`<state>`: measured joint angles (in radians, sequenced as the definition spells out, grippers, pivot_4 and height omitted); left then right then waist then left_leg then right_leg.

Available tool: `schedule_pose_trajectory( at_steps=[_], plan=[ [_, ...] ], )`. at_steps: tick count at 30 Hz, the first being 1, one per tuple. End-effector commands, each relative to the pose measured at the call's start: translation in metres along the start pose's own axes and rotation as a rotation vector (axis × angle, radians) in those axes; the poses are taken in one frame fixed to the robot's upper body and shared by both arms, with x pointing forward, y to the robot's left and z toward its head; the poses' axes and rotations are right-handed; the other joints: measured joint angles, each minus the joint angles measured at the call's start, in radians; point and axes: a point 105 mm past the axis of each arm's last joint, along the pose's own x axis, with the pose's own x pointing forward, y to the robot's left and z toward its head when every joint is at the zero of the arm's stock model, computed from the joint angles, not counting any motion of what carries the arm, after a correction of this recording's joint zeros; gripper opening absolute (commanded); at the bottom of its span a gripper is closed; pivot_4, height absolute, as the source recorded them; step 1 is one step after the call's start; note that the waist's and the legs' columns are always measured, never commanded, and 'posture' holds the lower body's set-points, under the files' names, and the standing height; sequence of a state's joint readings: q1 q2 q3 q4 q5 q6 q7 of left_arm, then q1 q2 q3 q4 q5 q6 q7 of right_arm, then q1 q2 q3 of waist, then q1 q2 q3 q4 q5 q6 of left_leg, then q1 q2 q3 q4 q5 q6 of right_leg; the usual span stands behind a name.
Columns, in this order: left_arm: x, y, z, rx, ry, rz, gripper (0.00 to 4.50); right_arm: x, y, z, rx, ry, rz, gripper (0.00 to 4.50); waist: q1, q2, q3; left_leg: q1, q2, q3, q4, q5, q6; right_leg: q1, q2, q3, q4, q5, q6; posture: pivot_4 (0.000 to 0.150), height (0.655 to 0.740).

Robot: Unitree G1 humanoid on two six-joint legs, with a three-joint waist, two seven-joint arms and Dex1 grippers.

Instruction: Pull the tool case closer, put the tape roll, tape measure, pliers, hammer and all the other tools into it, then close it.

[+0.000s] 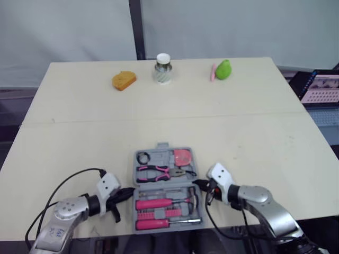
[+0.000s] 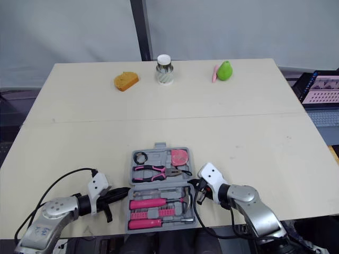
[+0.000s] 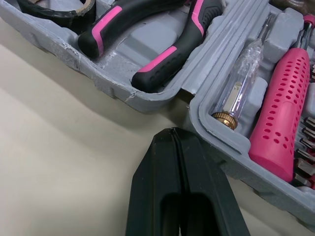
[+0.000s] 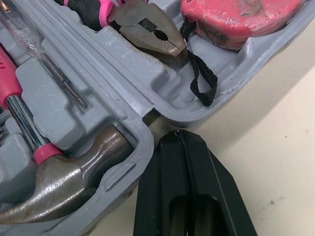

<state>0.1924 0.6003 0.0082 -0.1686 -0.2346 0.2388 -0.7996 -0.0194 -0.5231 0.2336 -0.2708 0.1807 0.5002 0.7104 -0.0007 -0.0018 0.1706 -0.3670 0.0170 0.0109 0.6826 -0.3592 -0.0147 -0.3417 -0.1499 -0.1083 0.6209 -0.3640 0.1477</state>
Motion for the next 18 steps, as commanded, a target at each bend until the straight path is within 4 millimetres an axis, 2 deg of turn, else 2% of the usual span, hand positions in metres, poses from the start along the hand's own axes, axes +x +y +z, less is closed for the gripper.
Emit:
schedule_pose_trajectory(
  at_steps=[1,8,11,14,17,18],
  plan=[
    [0.002,-0.002,-0.002,0.000,0.006,-0.004,0.02,0.001,0.014,-0.002,0.003,0.006,0.061,0.00,0.000,0.000,0.000,0.000,0.000,0.000,0.000,0.000,0.000,0.000,0.000,0.000,0.000,0.000,0.000,0.150,0.7400],
    [0.004,0.001,-0.002,0.012,0.008,0.002,0.02,-0.002,0.008,-0.006,-0.006,0.026,0.037,0.00,0.005,0.000,0.000,0.000,0.000,0.000,0.000,0.000,0.000,0.001,0.000,0.000,0.000,0.000,0.000,0.150,0.7400],
    [-0.008,0.012,0.001,0.032,0.005,0.032,0.02,-0.016,-0.011,-0.004,-0.013,0.028,-0.023,0.00,0.006,0.000,0.000,0.000,0.000,0.000,0.000,0.000,0.000,0.001,0.000,0.000,0.000,0.000,0.000,0.150,0.7400],
    [-0.021,0.017,0.023,0.009,-0.069,0.023,0.02,-0.030,-0.029,0.009,0.052,0.005,-0.057,0.00,0.004,0.000,0.000,-0.001,0.000,0.000,0.001,0.000,0.000,0.000,0.000,0.000,0.000,0.000,0.000,0.150,0.7400],
    [-0.031,-0.005,0.040,-0.026,-0.072,-0.157,0.00,-0.042,-0.051,0.031,0.284,-0.068,-0.046,0.81,0.001,0.000,0.001,-0.001,0.000,0.000,0.001,0.000,0.000,0.000,0.000,0.000,0.000,0.000,0.000,0.150,0.7400],
    [-0.033,-0.013,0.041,-0.030,-0.056,-0.211,0.00,-0.045,-0.056,0.036,0.350,-0.087,-0.034,1.36,0.000,0.001,0.001,-0.001,0.000,0.000,0.001,0.000,0.000,0.000,0.000,0.000,0.000,0.000,0.000,0.150,0.7400]
  ],
)
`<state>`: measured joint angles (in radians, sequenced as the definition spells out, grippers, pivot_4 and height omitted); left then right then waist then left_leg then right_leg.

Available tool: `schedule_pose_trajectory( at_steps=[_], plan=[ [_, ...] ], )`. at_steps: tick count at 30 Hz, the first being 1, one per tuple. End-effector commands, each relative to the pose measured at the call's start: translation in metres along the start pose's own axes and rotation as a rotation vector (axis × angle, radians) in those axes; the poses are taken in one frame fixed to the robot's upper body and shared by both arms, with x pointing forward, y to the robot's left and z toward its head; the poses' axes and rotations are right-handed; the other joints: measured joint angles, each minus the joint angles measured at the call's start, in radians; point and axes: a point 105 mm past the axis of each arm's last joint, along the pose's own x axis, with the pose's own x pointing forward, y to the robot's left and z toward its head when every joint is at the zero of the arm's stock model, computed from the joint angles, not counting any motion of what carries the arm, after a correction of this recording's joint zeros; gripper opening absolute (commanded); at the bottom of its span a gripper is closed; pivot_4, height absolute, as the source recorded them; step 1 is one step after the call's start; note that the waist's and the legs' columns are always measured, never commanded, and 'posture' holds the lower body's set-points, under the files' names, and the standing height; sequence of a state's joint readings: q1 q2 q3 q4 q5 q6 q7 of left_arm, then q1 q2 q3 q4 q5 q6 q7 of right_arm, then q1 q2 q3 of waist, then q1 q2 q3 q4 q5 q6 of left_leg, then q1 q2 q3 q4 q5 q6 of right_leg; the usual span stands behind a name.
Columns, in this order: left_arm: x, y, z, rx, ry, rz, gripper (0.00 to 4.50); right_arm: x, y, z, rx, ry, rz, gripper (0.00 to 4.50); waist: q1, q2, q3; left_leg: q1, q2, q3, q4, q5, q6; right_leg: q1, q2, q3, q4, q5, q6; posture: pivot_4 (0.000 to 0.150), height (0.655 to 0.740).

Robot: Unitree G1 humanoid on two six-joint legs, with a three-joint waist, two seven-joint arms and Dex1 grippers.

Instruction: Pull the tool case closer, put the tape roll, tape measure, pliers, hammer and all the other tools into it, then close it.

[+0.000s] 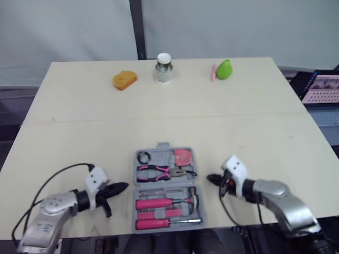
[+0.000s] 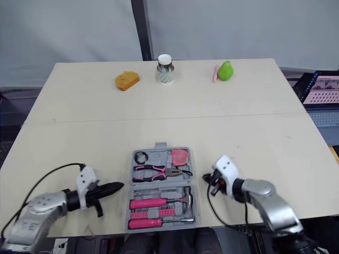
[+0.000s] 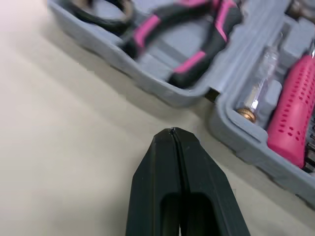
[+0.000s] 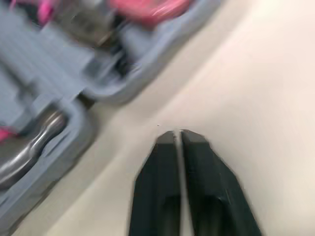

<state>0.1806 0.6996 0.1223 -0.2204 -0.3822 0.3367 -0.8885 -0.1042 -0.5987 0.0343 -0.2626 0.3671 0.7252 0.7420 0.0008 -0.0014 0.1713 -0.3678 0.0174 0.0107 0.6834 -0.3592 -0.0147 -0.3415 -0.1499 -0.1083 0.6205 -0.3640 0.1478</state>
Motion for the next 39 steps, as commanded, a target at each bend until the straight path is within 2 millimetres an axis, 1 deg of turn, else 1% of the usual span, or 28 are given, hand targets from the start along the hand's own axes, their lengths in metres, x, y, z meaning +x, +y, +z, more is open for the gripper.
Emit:
schedule_pose_trajectory(
  at_steps=[1,2,4,6,7,10,14,15,18,22,26,29,31,39],
  plan=[
    [-0.002,-0.039,0.017,0.003,0.003,-0.240,0.00,-0.007,-0.015,0.027,0.253,-0.079,0.045,1.79,-0.002,0.002,0.001,0.000,0.000,0.000,0.000,0.000,0.000,0.000,0.000,0.000,0.000,0.000,0.000,0.150,0.7400],
    [-0.001,-0.049,0.015,0.011,0.028,-0.295,0.00,-0.001,-0.019,0.031,0.318,-0.078,0.052,2.31,-0.005,0.002,0.001,0.000,0.000,0.000,0.000,0.000,0.000,0.000,0.000,0.001,0.000,0.000,0.000,0.150,0.7400],
    [0.002,-0.065,0.010,0.024,0.075,-0.375,0.00,0.012,-0.021,0.034,0.412,-0.047,0.078,3.26,-0.006,0.004,0.002,0.001,0.000,0.000,-0.001,0.000,0.000,0.000,0.000,0.001,0.000,0.000,0.000,0.150,0.7400],
    [0.002,-0.075,0.003,0.036,0.125,-0.423,0.00,0.024,-0.018,0.037,0.468,-0.017,0.104,4.18,-0.006,0.004,0.002,0.000,0.000,0.000,-0.002,0.000,0.000,-0.001,0.001,0.001,0.000,0.000,-0.001,0.150,0.7400],
    [0.002,-0.078,-0.002,0.047,0.153,-0.439,0.00,0.029,-0.015,0.039,0.492,-0.009,0.118,4.47,-0.006,0.005,0.003,0.000,0.000,0.000,-0.002,0.000,0.000,-0.002,0.001,0.001,0.001,0.000,-0.001,0.150,0.7400],
    [0.003,-0.080,-0.013,0.081,0.206,-0.446,0.00,0.038,-0.011,0.045,0.528,0.004,0.149,4.47,-0.001,0.006,0.003,-0.002,0.000,0.001,-0.001,0.000,0.000,-0.003,0.001,0.001,0.001,0.000,-0.001,0.150,0.7400],
    [0.001,-0.076,-0.046,0.196,0.323,-0.440,0.00,0.053,-0.001,0.048,0.557,0.030,0.185,4.47,-0.003,0.006,0.003,-0.001,-0.001,0.001,-0.001,0.000,0.000,-0.003,0.000,0.002,0.001,0.000,-0.001,0.150,0.7400],
    [0.001,-0.074,-0.051,0.206,0.332,-0.435,0.00,0.056,0.001,0.049,0.565,0.028,0.195,4.47,-0.003,0.007,0.002,-0.001,-0.001,0.001,-0.001,0.000,0.000,-0.003,0.000,0.002,0.002,0.000,-0.001,0.150,0.7400],
    [0.003,-0.069,-0.058,0.219,0.331,-0.427,0.00,0.061,0.006,0.051,0.584,0.025,0.226,4.47,-0.002,0.011,0.000,0.000,-0.001,0.001,-0.002,0.000,0.000,-0.002,0.000,0.001,0.002,0.000,-0.001,0.150,0.7400],
    [0.006,-0.066,-0.056,0.229,0.307,-0.420,0.00,0.066,0.012,0.047,0.588,0.020,0.260,4.47,-0.003,0.015,-0.003,0.001,-0.001,0.001,-0.001,0.000,0.000,-0.001,0.000,0.002,0.002,0.000,0.000,0.150,0.7400],
    [0.008,-0.064,-0.041,0.244,0.284,-0.418,0.00,0.065,0.014,0.048,0.586,-0.019,0.310,4.47,-0.007,0.016,-0.004,0.001,-0.001,0.002,-0.002,0.000,0.000,-0.002,0.000,0.002,0.002,0.000,0.000,0.150,0.7400],
    [0.006,-0.064,-0.029,0.248,0.276,-0.417,0.00,0.060,0.020,0.055,0.602,-0.065,0.385,4.47,-0.008,0.016,-0.003,0.000,0.000,0.002,-0.002,0.000,0.000,-0.002,0.000,0.002,0.003,0.000,0.000,0.150,0.7400],
    [0.004,-0.063,-0.025,0.247,0.278,-0.415,0.00,0.056,0.025,0.063,0.593,-0.091,0.437,4.47,-0.012,0.016,-0.003,0.000,0.000,0.002,-0.002,0.000,0.000,-0.003,0.001,0.002,0.003,0.000,0.000,0.150,0.7400],
    [0.000,-0.058,-0.025,0.239,0.281,-0.401,0.00,0.042,0.038,0.078,0.538,-0.160,0.560,4.47,-0.025,0.016,-0.003,-0.001,0.000,0.001,-0.003,0.000,0.000,-0.004,0.001,0.001,0.003,0.000,0.000,0.150,0.7400]
  ],
)
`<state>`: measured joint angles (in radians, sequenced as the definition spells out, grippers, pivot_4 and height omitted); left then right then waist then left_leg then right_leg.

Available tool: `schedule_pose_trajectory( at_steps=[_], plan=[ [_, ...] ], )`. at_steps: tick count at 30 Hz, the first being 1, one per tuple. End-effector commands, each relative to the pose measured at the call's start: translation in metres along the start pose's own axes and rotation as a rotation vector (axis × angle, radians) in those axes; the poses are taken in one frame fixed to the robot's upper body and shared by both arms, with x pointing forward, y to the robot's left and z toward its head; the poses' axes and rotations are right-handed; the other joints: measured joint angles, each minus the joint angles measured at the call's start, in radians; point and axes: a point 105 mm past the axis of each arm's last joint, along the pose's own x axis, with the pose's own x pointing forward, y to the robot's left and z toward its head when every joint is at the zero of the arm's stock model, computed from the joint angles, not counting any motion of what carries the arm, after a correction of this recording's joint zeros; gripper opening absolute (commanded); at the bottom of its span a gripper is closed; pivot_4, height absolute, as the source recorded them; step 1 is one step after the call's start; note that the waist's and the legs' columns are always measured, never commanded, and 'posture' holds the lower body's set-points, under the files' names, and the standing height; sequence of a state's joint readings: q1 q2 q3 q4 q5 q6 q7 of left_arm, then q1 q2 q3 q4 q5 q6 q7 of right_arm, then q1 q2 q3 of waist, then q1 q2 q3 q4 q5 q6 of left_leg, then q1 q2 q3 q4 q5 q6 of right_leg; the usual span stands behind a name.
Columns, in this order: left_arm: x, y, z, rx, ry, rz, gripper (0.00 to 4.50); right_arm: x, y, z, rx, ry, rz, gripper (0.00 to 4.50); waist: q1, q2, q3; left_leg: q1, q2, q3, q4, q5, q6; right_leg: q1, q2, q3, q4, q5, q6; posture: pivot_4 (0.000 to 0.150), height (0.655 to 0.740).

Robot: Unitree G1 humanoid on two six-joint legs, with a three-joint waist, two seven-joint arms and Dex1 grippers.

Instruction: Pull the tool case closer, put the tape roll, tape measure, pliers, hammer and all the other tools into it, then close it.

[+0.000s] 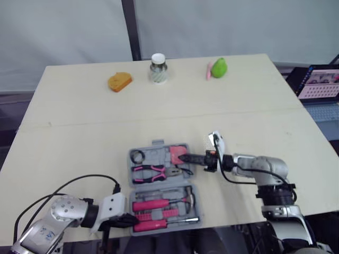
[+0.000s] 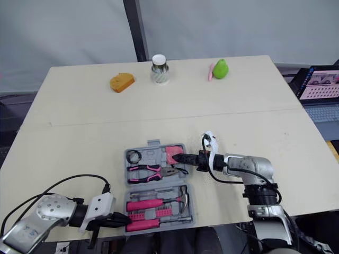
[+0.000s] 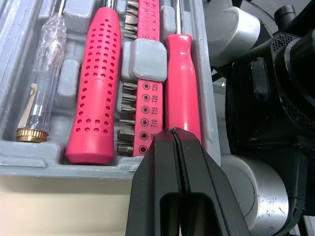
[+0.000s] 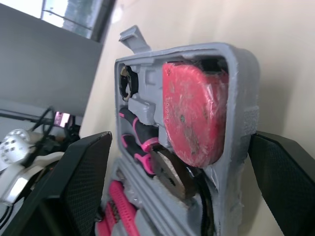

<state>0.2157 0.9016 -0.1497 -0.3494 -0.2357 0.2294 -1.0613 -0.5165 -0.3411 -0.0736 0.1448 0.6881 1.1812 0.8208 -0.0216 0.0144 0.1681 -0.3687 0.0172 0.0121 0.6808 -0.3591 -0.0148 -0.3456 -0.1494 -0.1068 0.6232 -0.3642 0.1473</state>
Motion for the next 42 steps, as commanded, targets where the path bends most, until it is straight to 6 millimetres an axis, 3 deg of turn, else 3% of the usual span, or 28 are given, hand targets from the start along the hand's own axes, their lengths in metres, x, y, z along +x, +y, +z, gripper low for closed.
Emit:
schedule_pose_trajectory(
  at_steps=[1,15,31,37,40,42],
  plan=[
    [-0.007,0.004,-0.006,-0.013,0.018,0.031,0.00,-0.001,0.027,0.007,-0.049,-0.026,0.148,4.47,-0.003,0.000,0.000,0.000,0.000,0.000,0.000,0.000,0.000,0.000,0.000,0.000,0.000,0.000,0.000,0.150,0.7400],
    [-0.008,0.021,-0.025,-0.110,-0.077,0.105,0.00,-0.016,0.052,0.005,-0.115,0.024,0.250,4.47,-0.004,0.000,0.000,0.001,0.000,-0.001,0.000,0.000,0.000,0.001,0.000,0.000,0.000,0.000,0.000,0.150,0.7400],
    [-0.001,0.008,-0.063,-0.276,-0.165,0.183,0.00,-0.025,0.076,-0.001,-0.178,0.132,0.341,4.47,0.013,0.003,-0.002,0.004,0.000,-0.001,0.001,0.000,0.000,0.004,-0.001,0.000,0.000,0.000,0.000,0.150,0.7400],
    [-0.035,0.002,-0.091,-0.358,-0.116,0.214,0.00,-0.034,0.085,-0.017,-0.198,0.218,0.356,4.47,0.017,0.004,-0.003,0.005,0.001,0.000,0.000,0.000,0.000,0.004,0.000,0.000,-0.001,0.000,0.000,0.150,0.7400],
    [-0.048,-0.014,-0.077,-0.330,-0.112,0.248,0.00,-0.039,0.088,-0.025,-0.198,0.245,0.361,4.47,0.008,-0.002,-0.001,0.003,0.001,0.001,-0.001,-0.001,0.000,0.002,0.000,-0.001,-0.001,0.000,0.000,0.150,0.7400],
    [-0.054,-0.010,-0.069,-0.306,-0.116,0.287,0.00,-0.042,0.087,-0.027,-0.199,0.247,0.350,4.47,0.009,-0.003,-0.001,0.002,0.000,-0.001,0.000,-0.003,0.002,0.002,-0.002,0.000,-0.002,0.000,0.000,0.150,0.7400]
  ],
)
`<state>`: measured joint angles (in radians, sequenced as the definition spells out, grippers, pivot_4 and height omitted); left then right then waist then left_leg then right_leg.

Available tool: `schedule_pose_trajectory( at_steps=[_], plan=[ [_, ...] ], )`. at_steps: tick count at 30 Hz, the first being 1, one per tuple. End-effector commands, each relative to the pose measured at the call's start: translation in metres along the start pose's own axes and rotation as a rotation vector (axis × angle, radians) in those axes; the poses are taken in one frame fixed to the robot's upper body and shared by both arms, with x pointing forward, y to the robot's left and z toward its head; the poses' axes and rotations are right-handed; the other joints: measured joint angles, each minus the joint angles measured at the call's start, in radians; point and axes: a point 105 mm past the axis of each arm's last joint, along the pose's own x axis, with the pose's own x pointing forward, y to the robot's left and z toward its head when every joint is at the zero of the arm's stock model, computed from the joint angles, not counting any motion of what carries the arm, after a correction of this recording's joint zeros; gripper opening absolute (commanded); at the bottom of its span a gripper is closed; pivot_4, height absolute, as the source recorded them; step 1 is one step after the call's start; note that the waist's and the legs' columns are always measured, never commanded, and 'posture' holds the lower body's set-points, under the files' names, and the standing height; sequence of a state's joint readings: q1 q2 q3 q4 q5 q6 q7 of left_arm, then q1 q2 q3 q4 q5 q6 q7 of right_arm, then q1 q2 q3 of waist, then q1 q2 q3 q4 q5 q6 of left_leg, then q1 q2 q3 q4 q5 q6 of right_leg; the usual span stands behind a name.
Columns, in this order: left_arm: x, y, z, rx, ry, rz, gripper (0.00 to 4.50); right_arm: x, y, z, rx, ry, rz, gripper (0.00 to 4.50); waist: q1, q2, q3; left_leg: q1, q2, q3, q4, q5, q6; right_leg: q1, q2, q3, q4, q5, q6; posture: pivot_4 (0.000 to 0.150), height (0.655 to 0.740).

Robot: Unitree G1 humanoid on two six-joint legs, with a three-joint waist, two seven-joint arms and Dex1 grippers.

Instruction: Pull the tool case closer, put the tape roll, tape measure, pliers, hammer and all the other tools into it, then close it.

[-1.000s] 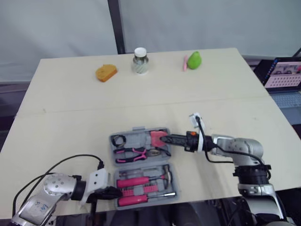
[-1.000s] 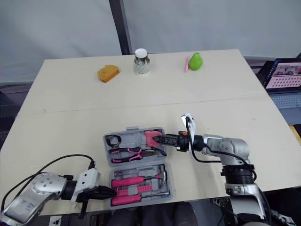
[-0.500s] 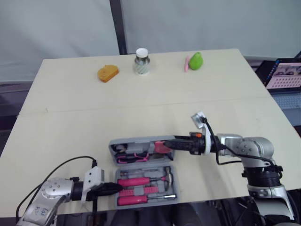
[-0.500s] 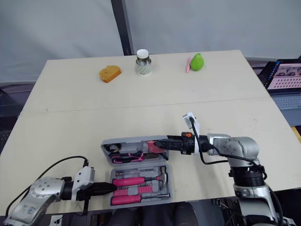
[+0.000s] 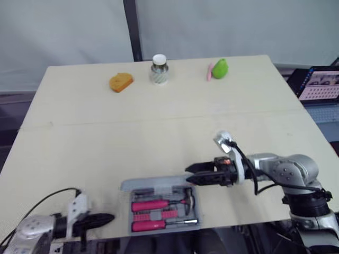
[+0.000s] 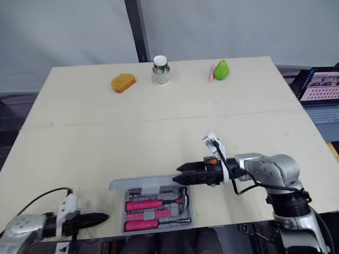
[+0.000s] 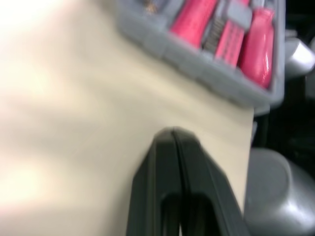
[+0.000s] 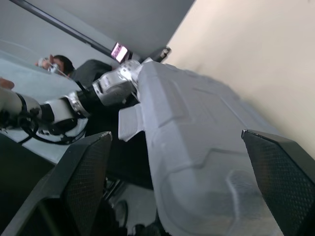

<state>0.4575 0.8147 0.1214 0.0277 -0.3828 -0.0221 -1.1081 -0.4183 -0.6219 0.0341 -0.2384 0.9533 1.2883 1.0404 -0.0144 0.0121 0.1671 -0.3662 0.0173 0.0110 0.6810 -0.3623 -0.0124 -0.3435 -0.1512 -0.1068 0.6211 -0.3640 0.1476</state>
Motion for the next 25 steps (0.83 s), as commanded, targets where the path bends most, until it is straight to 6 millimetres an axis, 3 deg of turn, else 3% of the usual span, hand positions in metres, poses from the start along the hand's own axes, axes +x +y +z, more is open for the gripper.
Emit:
schedule_pose_trajectory(
  at_steps=[1,7,12,14,20,24,25],
  plan=[
    [-0.005,0.006,0.014,0.031,-0.006,0.059,0.00,-0.001,0.010,0.001,-0.043,-0.002,0.027,4.47,0.004,-0.001,0.001,0.000,-0.001,0.000,0.001,0.000,0.000,0.000,-0.001,0.000,0.000,0.000,0.000,0.150,0.7400],
    [-0.002,0.026,0.063,0.074,-0.110,0.143,0.00,-0.023,0.002,0.011,-0.103,-0.093,-0.081,4.47,0.038,-0.005,0.003,-0.002,-0.001,0.001,0.003,0.002,-0.001,0.001,0.000,-0.001,-0.001,0.000,0.000,0.150,0.7400],
    [-0.022,0.050,0.120,0.074,-0.243,0.237,0.00,-0.077,-0.009,0.017,-0.229,-0.204,-0.292,4.47,0.039,-0.009,0.006,-0.003,-0.001,0.000,0.003,0.001,-0.001,0.001,0.000,-0.002,-0.001,0.000,0.000,0.150,0.7400],
    [-0.029,0.053,0.127,0.061,-0.251,0.260,0.00,-0.091,-0.011,0.013,-0.276,-0.203,-0.355,4.47,0.033,-0.010,0.006,-0.003,-0.001,0.001,0.003,0.001,-0.001,0.001,0.000,-0.002,-0.001,0.000,0.000,0.150,0.7400],
    [-0.063,0.077,0.134,0.047,-0.230,0.400,0.00,-0.160,-0.036,-0.022,-0.367,-0.100,-0.678,4.47,0.024,-0.011,0.007,-0.002,0.000,0.004,0.001,0.001,-0.001,0.001,0.001,-0.001,-0.002,0.000,0.000,0.150,0.7400],
    [-0.077,0.088,0.132,0.063,-0.220,0.465,0.00,-0.185,-0.044,-0.037,-0.375,-0.071,-0.779,4.47,0.021,-0.011,0.008,-0.002,0.000,0.004,0.002,0.001,-0.001,0.001,0.001,-0.001,-0.003,0.000,0.000,0.150,0.7400],
    [-0.078,0.091,0.131,0.061,-0.215,0.477,0.26,-0.189,-0.045,-0.040,-0.375,-0.066,-0.792,4.49,0.021,-0.011,0.008,-0.002,0.000,0.004,0.002,0.001,-0.001,0.001,0.001,-0.001,-0.003,0.000,0.000,0.150,0.7400]
  ],
)
